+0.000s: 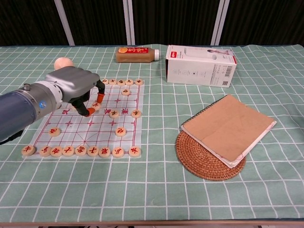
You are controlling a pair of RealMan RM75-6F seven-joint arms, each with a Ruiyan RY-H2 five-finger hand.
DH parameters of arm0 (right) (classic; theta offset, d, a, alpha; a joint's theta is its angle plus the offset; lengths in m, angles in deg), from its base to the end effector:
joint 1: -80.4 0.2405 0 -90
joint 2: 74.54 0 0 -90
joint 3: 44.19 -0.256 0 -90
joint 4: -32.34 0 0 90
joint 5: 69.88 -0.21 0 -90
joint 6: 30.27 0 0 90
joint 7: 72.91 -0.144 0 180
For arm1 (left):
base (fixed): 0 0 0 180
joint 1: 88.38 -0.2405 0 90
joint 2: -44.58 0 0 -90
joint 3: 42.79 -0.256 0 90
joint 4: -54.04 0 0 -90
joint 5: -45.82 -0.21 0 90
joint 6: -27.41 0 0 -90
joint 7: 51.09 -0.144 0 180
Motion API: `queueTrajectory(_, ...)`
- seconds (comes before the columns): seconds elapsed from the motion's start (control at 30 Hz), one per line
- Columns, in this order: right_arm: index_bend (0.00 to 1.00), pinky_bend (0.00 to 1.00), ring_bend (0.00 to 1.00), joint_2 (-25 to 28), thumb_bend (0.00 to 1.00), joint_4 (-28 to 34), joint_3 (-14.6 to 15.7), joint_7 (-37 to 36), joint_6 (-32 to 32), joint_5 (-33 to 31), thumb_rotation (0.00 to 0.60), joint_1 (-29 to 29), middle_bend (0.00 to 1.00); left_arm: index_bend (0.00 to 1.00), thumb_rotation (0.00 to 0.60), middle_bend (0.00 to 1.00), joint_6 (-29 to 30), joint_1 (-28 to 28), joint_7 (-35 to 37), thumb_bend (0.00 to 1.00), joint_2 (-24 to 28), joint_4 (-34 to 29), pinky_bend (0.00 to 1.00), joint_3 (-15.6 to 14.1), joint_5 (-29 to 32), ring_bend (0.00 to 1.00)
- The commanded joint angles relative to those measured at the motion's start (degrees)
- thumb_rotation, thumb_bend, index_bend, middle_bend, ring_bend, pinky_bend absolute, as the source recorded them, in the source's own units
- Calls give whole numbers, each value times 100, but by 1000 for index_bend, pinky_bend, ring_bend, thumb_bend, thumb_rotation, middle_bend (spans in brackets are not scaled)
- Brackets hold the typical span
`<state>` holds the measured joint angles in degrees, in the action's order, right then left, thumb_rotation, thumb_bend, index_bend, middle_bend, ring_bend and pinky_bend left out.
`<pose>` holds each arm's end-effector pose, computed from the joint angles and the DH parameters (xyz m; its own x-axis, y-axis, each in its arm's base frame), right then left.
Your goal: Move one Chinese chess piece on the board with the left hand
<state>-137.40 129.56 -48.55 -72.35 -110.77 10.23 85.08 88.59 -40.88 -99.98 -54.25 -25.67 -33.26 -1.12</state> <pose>-0.3113 -0.1834 0.1559 0.3291 -0.0629 0.9422 -0.9389 0.0847 0.3336 -0.1371 0.3478 -0.0573 0.7040 0.1964 0.6825 0.7049 -0.3103 -0.6378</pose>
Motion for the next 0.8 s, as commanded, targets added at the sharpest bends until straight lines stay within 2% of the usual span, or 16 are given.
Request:
queueTrajectory(0.03, 0, 0, 0, 1, 344, 1, -1, -2, -4, 1, 600, -1, 0, 491, 600, 1000, 72, 36, 13, 364, 112, -151, 977, 83, -64, 998)
queueTrajectory(0.23, 0, 0, 0, 1, 344, -4, -12, -8, -7, -14, 600, -1, 0, 489, 600, 1000, 61, 88, -32, 364, 223, -157, 977, 149, 5, 998)
queueTrajectory(0.8, 0, 0, 0, -10, 344, -11, -12, 10, 3, -20, 600, 5, 0, 484, 600, 1000, -211, 181, 66, 364, -76, 623, 977, 107, 214, 998)
